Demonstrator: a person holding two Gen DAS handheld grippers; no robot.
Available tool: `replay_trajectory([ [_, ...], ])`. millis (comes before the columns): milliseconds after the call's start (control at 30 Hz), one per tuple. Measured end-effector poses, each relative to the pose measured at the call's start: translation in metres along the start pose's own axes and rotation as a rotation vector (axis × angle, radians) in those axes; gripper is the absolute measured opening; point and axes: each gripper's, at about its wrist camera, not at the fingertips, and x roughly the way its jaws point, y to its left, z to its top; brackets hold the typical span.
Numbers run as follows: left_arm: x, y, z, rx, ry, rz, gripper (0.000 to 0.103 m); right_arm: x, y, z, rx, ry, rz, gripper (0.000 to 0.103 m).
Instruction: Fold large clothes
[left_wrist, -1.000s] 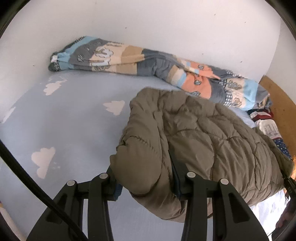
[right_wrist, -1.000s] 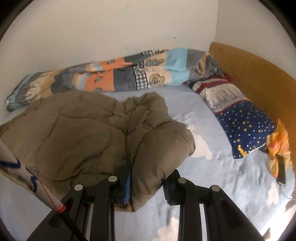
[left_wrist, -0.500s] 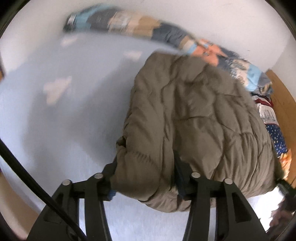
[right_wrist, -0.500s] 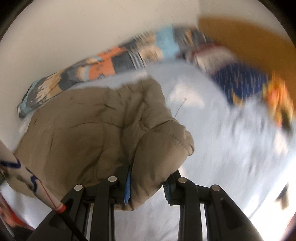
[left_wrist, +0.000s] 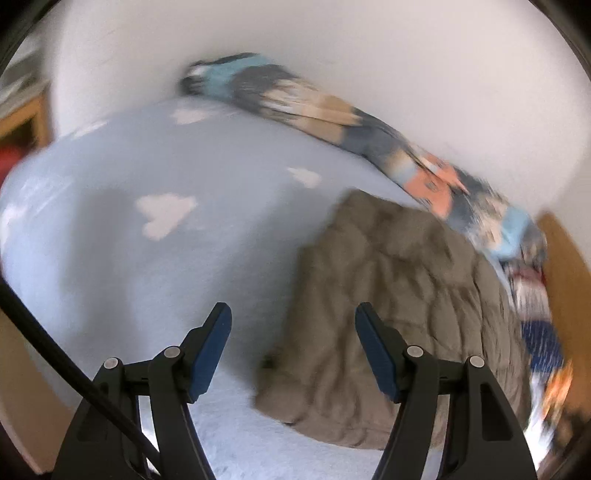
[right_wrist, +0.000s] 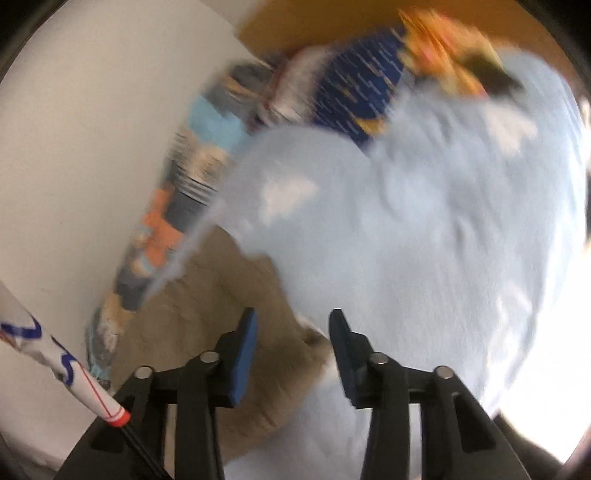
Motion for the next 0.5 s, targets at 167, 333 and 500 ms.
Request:
replay_trajectory([
  [167,0.031,-0.032,-0.012,0.14,0.072,0.022,0.069,0.027,0.045,-0.02,-0.235,0.101,0.066,0.023],
  [333,0.072,-0.02,-0.025,0.118,0.22,0.092,0.083,0.075,0.024,-0.029,-0.217,0.245,-0.12,0.023],
  [500,0.06,-0.01,-0.016,0.052,0.178,0.079,0.083,0.072,0.023,-0.027,-0.219,0.205,-0.181,0.023],
])
